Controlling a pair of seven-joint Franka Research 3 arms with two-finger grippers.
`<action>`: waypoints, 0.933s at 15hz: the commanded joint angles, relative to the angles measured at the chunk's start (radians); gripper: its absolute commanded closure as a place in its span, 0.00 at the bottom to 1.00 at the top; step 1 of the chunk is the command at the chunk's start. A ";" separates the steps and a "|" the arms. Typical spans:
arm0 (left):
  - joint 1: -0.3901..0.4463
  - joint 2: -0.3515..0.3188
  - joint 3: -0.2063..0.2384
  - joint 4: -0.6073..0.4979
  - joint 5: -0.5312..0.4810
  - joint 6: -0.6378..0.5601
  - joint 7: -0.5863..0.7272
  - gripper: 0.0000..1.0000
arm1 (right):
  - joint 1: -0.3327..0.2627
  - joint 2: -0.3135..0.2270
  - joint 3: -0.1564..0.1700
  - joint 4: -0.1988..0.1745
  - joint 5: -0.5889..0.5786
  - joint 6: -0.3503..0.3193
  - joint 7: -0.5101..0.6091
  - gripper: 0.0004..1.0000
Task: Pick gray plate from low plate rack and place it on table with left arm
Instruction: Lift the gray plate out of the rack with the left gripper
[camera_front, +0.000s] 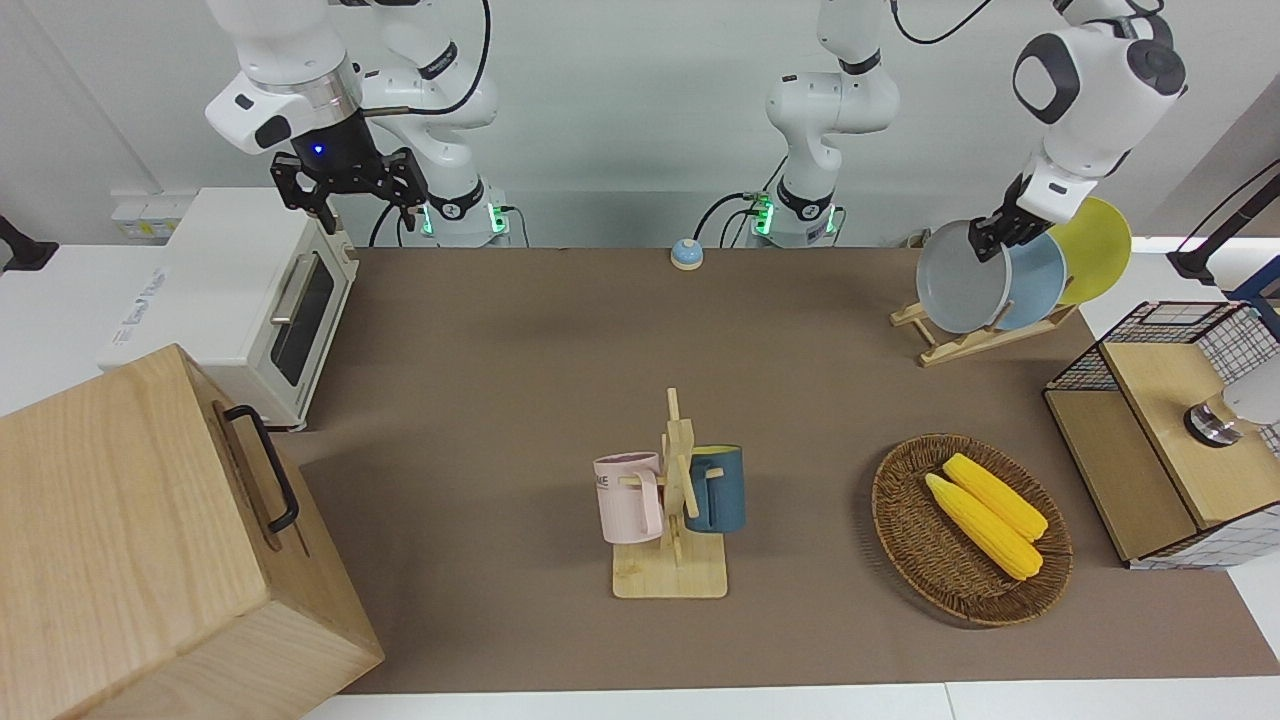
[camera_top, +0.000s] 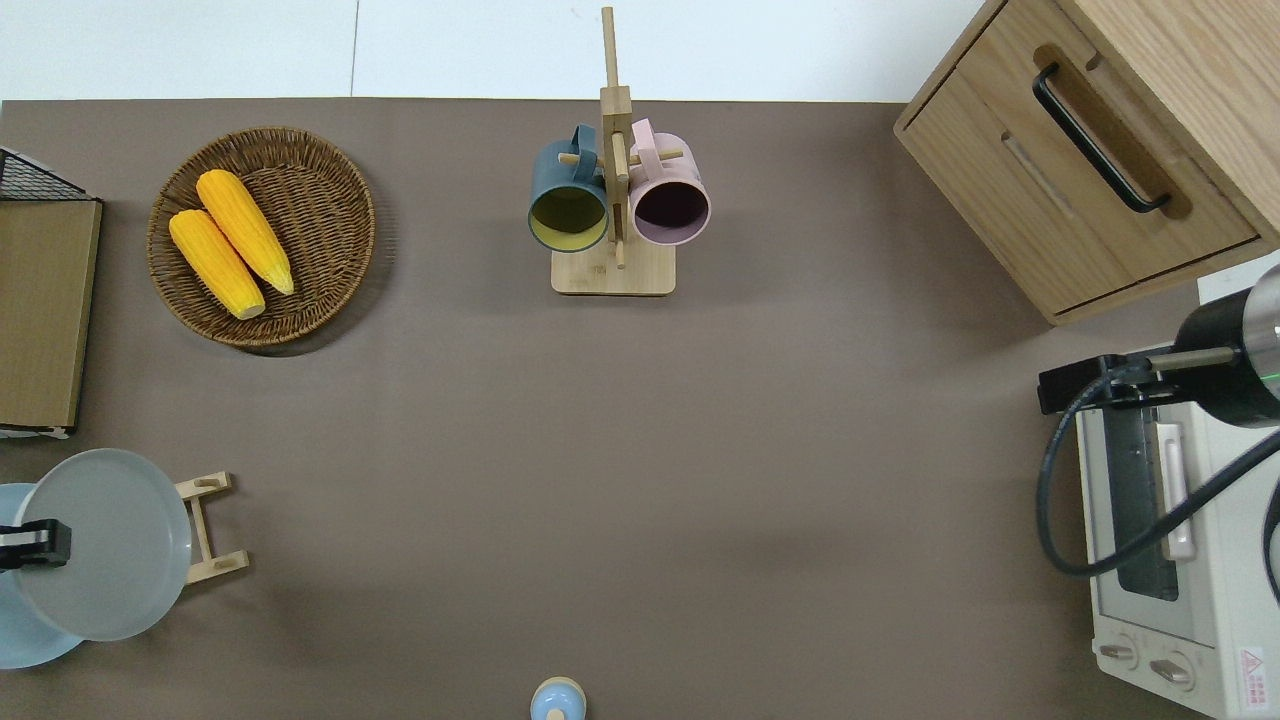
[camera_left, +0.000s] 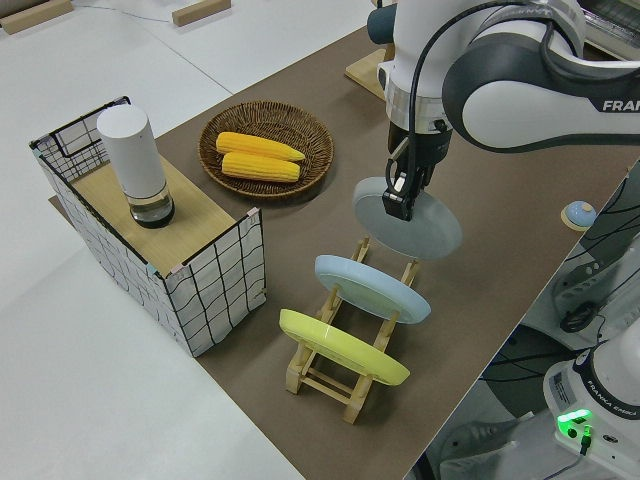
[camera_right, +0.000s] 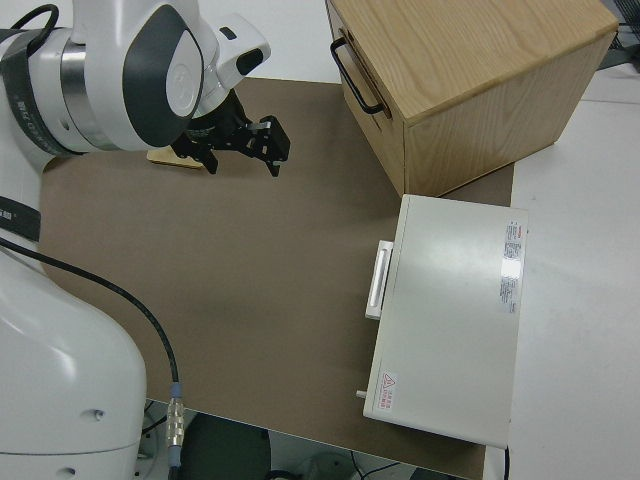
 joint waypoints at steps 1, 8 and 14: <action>-0.021 -0.007 -0.023 0.112 0.009 -0.131 -0.039 0.94 | -0.025 -0.002 0.018 0.007 0.019 -0.015 0.009 0.01; -0.021 0.001 -0.100 0.275 0.001 -0.298 -0.105 0.94 | -0.025 -0.002 0.018 0.007 0.019 -0.015 0.009 0.01; -0.009 0.050 -0.154 0.407 -0.124 -0.375 -0.140 0.93 | -0.025 -0.002 0.018 0.007 0.019 -0.015 0.009 0.01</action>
